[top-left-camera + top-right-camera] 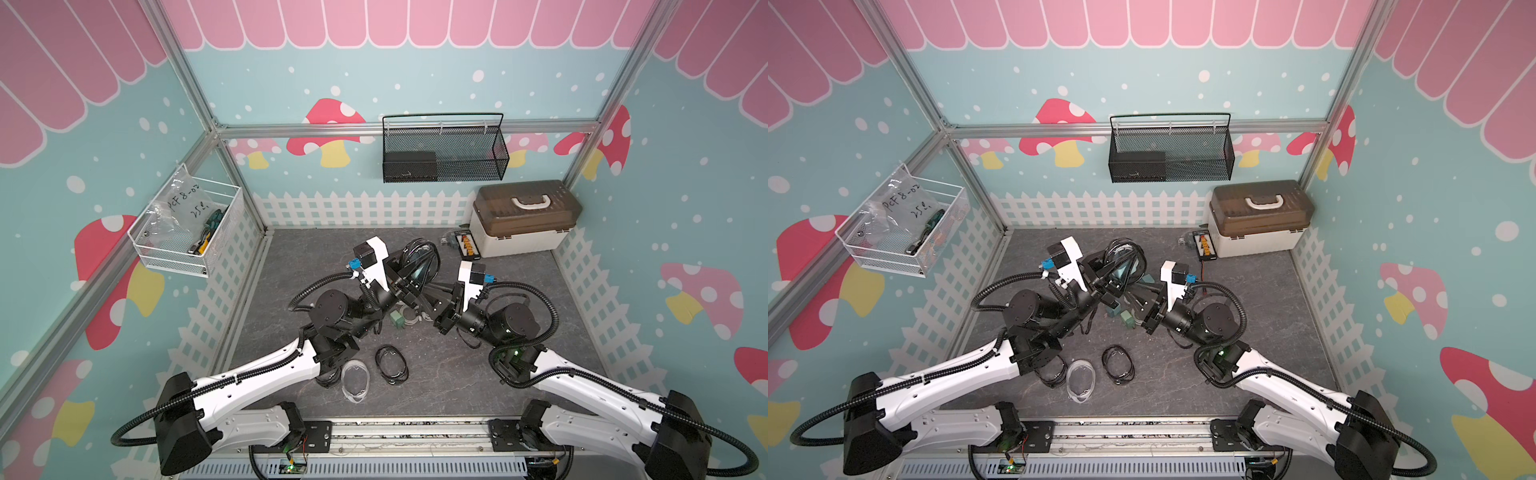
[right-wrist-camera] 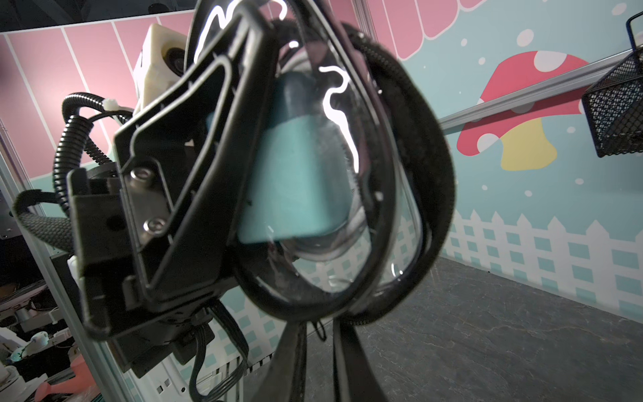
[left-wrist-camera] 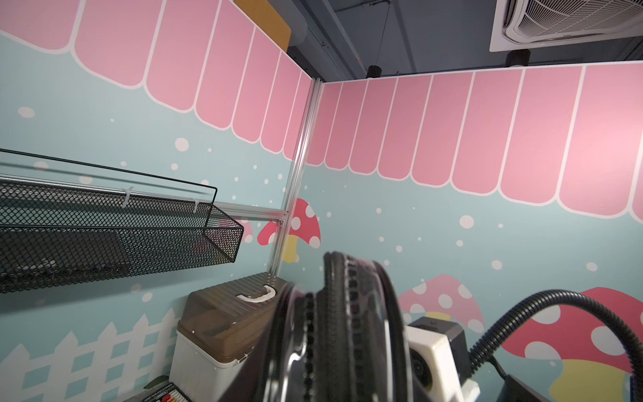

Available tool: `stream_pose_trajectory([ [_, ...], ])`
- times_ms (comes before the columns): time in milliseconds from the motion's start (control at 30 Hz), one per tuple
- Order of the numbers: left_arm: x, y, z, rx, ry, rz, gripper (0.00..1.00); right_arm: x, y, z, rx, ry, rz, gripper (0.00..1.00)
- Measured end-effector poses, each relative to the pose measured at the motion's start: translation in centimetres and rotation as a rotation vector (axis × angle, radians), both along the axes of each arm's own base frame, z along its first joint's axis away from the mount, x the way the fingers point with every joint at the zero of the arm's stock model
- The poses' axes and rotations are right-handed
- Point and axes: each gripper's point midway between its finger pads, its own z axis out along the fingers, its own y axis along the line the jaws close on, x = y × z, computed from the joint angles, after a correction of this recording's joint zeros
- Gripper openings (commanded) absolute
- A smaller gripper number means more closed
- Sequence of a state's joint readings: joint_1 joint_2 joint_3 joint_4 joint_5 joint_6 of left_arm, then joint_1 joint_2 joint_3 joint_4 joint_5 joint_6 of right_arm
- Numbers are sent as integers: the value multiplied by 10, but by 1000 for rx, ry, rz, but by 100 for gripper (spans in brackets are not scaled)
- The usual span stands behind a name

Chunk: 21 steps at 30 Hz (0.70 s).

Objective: Pack away charging kits
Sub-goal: Zip the zipper on the storage bag.

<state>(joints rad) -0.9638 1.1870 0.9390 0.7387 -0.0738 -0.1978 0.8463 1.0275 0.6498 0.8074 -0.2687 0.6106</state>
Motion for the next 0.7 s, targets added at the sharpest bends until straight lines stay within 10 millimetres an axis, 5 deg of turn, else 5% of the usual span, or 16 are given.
stream_pose_trajectory([
  [700, 8, 6, -2, -10, 22, 54, 0, 4, 3, 2, -6, 5, -9, 23],
])
